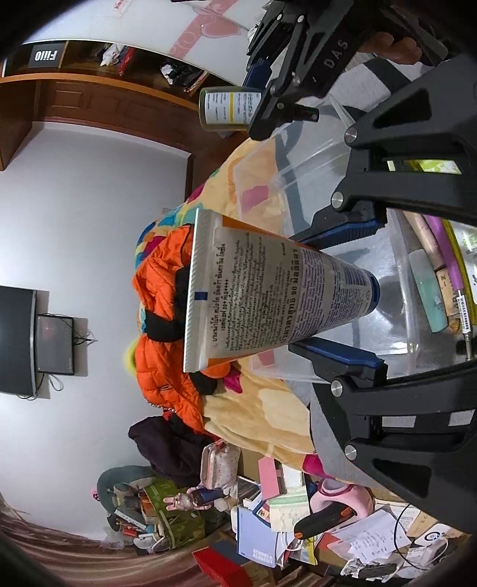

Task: Organize objects
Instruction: 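Lower both held items into the clear box and open both tools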

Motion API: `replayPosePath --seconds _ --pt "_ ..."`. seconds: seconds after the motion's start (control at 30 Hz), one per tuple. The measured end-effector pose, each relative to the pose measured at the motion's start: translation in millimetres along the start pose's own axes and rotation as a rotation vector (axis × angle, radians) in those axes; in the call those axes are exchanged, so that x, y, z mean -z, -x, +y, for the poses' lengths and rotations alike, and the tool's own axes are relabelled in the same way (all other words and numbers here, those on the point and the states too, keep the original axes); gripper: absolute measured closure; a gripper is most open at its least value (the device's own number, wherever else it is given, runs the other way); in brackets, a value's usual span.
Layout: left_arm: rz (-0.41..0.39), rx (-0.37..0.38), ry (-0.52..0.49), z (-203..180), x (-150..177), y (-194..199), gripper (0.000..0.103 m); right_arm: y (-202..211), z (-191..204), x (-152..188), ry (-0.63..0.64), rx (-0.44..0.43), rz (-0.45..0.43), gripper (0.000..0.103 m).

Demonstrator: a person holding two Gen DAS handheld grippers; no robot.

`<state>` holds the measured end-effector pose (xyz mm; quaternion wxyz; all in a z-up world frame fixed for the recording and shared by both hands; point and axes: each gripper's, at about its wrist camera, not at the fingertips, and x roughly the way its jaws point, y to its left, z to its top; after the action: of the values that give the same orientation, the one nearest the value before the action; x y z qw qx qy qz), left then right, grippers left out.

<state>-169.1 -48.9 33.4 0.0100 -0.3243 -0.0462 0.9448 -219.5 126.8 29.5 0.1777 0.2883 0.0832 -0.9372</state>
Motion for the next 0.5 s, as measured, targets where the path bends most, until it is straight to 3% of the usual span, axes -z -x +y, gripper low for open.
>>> replayPosePath --seconds 0.5 --pt "0.108 0.104 0.013 -1 7 -39 0.055 -42 17 11 0.086 0.02 0.115 0.061"
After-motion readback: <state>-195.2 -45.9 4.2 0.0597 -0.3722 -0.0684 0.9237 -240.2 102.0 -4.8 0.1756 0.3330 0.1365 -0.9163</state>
